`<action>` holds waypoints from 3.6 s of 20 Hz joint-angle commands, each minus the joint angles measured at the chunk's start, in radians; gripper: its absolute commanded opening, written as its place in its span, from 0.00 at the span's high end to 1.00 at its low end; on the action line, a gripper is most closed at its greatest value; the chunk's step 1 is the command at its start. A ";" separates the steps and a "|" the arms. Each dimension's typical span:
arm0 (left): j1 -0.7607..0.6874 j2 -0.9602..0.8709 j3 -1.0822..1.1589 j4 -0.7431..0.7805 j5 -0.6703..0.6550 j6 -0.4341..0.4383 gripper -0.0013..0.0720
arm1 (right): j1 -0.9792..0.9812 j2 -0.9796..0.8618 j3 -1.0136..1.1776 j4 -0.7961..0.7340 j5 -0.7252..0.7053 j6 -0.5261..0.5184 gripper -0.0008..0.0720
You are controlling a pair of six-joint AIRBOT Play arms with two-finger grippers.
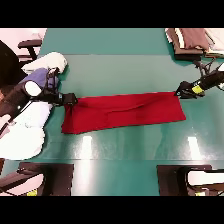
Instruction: Fold the shirts.
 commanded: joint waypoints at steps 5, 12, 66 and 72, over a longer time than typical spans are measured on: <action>0.001 -0.019 0.097 -0.146 -0.130 0.059 0.95 | -0.251 0.008 -0.159 0.081 0.006 -0.144 0.26; -0.229 -0.058 0.099 -0.193 0.053 0.016 0.95 | -0.230 -0.150 -0.237 0.281 -0.060 -0.246 0.40; -0.064 0.095 0.554 0.146 -0.193 -0.039 0.95 | 0.439 -0.068 -0.185 0.380 -0.240 -0.058 0.13; -0.070 0.094 0.537 0.126 -0.208 -0.023 0.95 | 0.581 -0.309 0.029 0.430 -0.214 -0.058 0.25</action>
